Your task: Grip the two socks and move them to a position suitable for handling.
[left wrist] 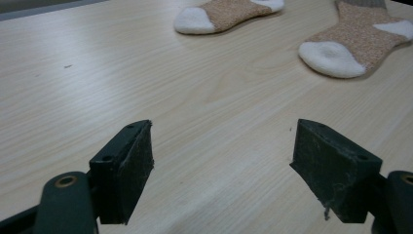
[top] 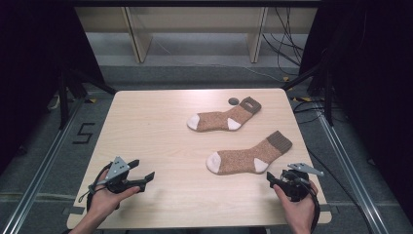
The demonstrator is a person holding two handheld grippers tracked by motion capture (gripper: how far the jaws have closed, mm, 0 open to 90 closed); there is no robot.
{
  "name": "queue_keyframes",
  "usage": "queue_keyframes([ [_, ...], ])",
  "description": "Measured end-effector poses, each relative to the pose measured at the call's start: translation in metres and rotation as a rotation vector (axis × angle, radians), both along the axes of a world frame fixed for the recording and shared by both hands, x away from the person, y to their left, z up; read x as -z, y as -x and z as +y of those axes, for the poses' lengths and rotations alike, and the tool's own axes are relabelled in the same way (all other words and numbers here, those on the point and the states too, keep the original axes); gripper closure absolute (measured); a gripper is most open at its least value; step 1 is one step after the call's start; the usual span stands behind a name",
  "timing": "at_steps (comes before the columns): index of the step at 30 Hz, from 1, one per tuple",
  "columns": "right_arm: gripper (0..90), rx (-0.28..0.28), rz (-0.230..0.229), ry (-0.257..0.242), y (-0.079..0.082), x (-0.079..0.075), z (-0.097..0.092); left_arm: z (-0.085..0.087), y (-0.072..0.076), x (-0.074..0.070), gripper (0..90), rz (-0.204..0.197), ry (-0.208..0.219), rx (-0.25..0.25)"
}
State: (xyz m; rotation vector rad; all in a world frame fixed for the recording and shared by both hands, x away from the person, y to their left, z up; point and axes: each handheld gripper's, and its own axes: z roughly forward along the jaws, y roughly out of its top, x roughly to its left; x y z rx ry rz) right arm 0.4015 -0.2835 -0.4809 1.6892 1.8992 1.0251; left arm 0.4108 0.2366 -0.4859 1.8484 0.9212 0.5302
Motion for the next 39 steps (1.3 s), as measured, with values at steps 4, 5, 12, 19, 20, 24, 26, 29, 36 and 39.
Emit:
queue_keyframes([
  [4,35.6,-0.003,-0.007,-0.004,-0.008,0.001,-0.003,-0.014,-0.007,-0.001,21.7,0.013,-0.021,0.024],
  [5,35.7,-0.014,-0.004,0.008,-0.012,-0.002,-0.003,-0.018,-0.007,-0.001,21.6,0.019,-0.025,0.024],
  [12,36.8,-0.036,0.001,0.058,-0.022,-0.014,0.005,-0.029,0.001,0.000,21.7,0.015,-0.015,0.078],
  [19,37.5,-0.091,0.033,0.096,-0.056,-0.021,0.019,-0.017,0.004,-0.002,21.7,0.013,-0.002,0.039],
  [20,37.5,-0.091,0.051,0.078,-0.060,-0.020,0.023,-0.016,0.003,-0.002,21.7,0.014,-0.005,0.035],
  [24,36.8,-0.137,0.103,0.122,-0.083,-0.015,0.036,-0.016,0.000,0.002,21.8,0.028,0.006,0.039],
  [26,36.1,-0.113,0.122,0.105,-0.085,-0.013,0.041,-0.017,0.001,0.002,21.8,0.032,0.000,0.037],
  [29,33.8,-0.146,0.148,0.140,-0.094,-0.008,0.045,-0.017,0.000,0.003,21.8,0.033,0.001,0.046],
  [36,31.4,-0.174,0.185,0.207,-0.101,0.001,0.055,-0.018,0.002,0.002,21.8,0.025,-0.014,0.045],
  [39,34.4,-0.174,0.196,0.220,-0.102,0.001,0.057,-0.019,0.002,0.002,21.7,0.026,-0.014,0.045],
])
